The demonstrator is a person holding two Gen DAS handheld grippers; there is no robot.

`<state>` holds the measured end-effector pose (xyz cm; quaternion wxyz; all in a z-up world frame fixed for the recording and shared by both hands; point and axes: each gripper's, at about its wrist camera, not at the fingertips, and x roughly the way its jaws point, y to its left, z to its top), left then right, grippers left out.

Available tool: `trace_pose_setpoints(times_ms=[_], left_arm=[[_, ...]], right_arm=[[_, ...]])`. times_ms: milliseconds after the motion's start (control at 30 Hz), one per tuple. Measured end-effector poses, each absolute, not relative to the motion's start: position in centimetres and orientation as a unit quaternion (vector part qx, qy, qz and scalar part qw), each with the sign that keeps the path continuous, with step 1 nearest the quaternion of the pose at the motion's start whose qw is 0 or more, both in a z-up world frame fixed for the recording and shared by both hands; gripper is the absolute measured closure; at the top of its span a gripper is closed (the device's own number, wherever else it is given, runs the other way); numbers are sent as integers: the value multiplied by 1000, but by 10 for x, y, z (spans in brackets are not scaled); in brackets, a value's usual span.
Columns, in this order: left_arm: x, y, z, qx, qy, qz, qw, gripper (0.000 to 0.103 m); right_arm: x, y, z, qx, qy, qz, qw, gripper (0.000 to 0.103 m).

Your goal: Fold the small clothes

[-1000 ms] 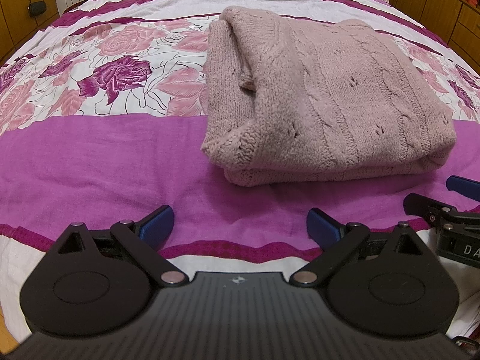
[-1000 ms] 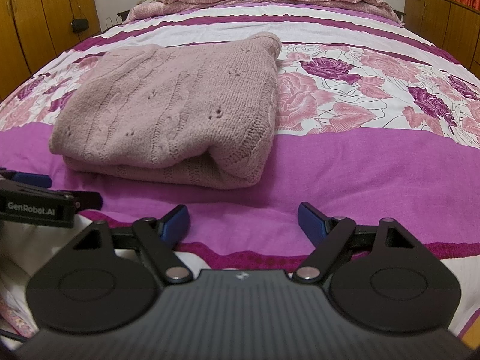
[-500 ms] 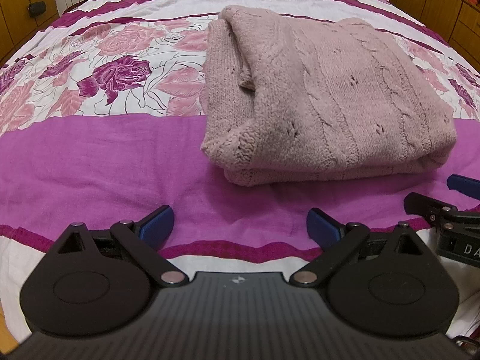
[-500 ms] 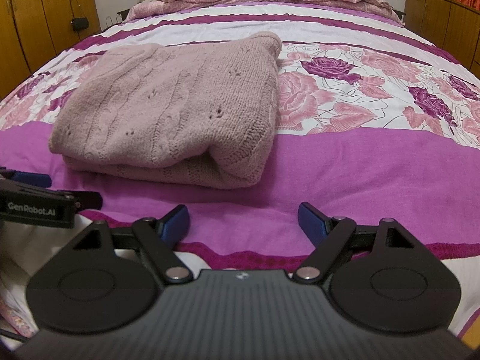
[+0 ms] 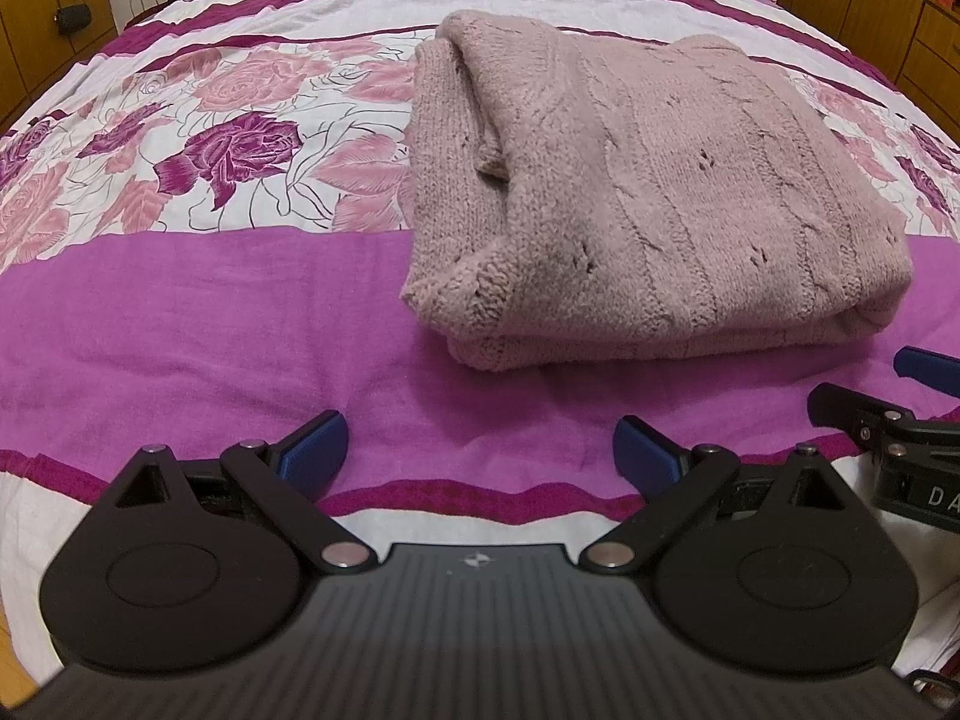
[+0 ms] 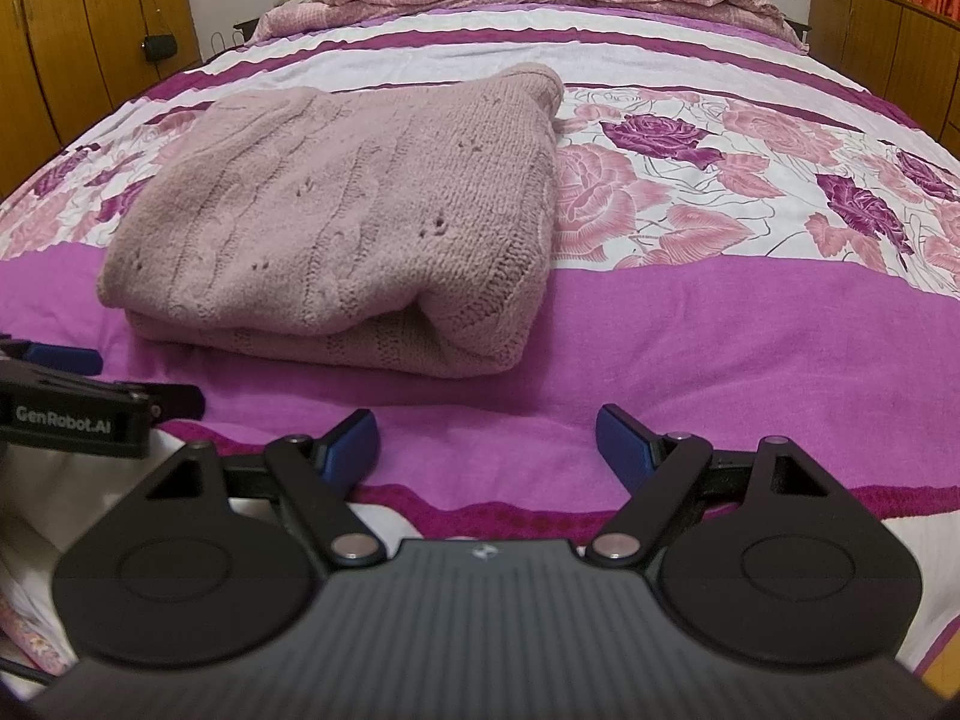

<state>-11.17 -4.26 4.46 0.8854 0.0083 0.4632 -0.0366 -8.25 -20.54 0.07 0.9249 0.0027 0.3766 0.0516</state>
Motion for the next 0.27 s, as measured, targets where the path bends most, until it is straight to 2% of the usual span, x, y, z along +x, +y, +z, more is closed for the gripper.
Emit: trace_pose_setpoints(times_ms=[267], left_arm=[[-113,-45,45,14,463,-36,885,4]], right_arm=[[-83,-206,1,4,376,52,925,21]])
